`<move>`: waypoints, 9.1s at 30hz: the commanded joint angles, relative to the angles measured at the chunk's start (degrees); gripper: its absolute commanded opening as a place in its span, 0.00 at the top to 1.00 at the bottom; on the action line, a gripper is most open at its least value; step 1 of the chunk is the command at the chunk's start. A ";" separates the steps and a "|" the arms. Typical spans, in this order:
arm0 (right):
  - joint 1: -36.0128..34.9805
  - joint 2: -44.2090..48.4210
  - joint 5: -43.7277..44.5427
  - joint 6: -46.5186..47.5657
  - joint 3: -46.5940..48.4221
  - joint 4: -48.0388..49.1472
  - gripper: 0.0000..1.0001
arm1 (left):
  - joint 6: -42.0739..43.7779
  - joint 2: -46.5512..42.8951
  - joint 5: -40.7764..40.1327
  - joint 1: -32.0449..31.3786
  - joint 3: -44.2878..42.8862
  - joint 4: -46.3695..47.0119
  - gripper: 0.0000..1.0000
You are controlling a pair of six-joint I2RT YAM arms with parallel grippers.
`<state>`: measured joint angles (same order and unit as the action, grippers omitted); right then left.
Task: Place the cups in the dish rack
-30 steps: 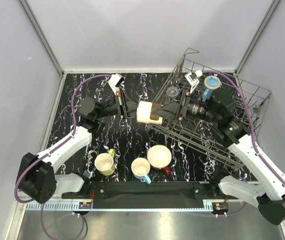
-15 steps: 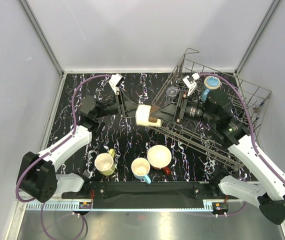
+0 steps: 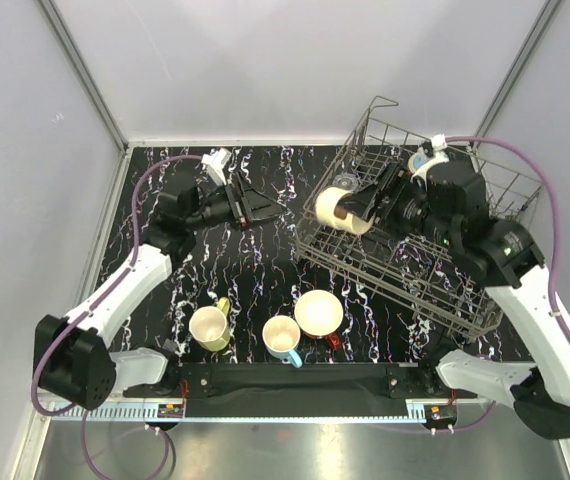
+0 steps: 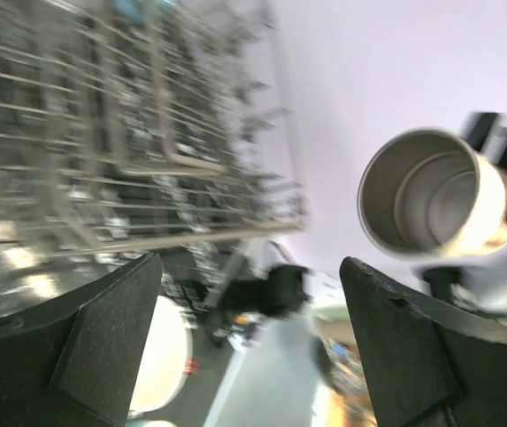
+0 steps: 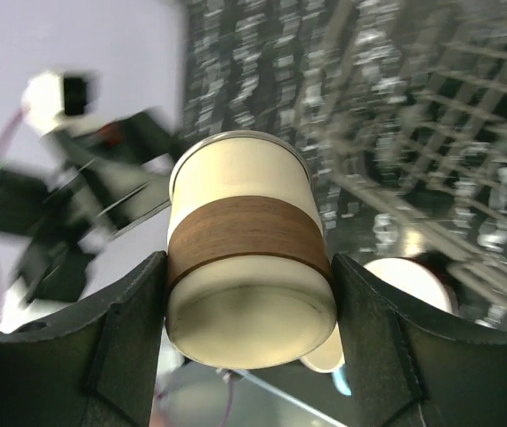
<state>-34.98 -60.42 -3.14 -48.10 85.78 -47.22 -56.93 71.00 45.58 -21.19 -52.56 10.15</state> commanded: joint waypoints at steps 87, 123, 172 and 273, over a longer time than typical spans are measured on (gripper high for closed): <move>10.20 -54.72 8.76 1.87 23.21 -17.55 0.29 | 15.53 -7.37 -17.90 5.28 -5.89 -22.72 0.16; 10.37 -40.57 11.04 8.44 16.27 -14.92 0.00 | 15.97 -4.82 -15.00 5.28 -5.80 -21.32 0.15; 11.51 0.21 -3.81 9.16 -7.73 -14.04 0.00 | 12.82 -25.65 -64.91 -16.16 -5.89 -71.23 0.17; 11.43 6.72 -40.82 14.26 -17.04 11.01 0.00 | 10.32 -9.13 -4.19 -23.99 -4.22 -2.76 1.00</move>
<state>-23.62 -55.75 -40.40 -36.05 69.63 -38.68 -48.75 64.90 31.92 -45.15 -54.06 -11.05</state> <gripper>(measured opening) 0.994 0.135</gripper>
